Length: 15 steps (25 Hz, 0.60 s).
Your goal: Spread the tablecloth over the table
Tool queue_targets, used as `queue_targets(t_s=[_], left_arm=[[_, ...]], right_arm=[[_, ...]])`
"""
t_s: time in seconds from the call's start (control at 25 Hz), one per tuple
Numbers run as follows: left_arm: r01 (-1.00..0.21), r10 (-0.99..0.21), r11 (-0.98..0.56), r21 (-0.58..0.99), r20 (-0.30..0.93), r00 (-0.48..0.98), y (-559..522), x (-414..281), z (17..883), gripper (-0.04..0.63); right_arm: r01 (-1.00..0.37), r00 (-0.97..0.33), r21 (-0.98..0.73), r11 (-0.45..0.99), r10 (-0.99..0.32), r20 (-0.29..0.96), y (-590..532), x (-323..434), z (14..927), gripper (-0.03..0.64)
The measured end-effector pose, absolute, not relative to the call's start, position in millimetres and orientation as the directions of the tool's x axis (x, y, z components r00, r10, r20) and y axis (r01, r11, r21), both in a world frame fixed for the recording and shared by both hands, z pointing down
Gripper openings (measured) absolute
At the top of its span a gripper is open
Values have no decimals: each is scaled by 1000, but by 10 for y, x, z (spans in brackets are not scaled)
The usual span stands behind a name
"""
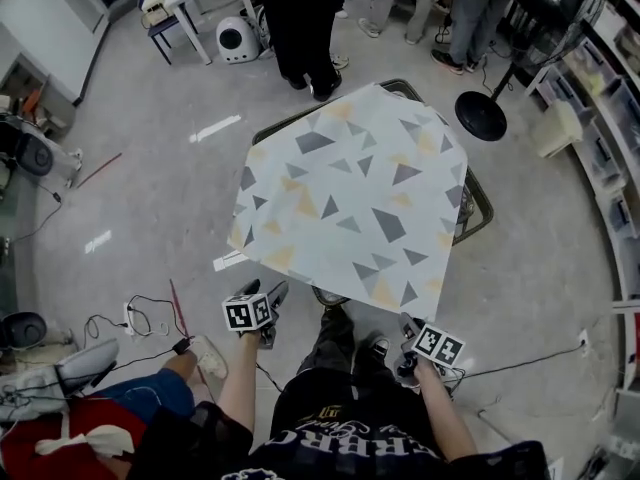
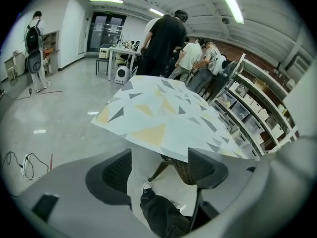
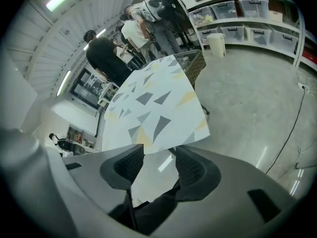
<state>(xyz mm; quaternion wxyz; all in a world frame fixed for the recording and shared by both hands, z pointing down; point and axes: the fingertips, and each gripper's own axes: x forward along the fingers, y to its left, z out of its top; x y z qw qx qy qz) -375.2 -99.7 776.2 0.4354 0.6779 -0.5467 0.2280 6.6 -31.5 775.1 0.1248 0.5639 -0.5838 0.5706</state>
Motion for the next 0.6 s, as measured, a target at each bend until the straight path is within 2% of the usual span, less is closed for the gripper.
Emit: queue_targets(t_s=[0.28,0.6], left_arm=[[-913,-616,-255,320,674,408,-988,-2974,7183,346],[-829,-658,-469,304,506,558,-812,-1959,6320,273]], right_arm=[[-814,-354,-557,-167,-618,702,-210,317,7200,198],[-824,-462,-556,108,-696,550,-275,181,6358,158]])
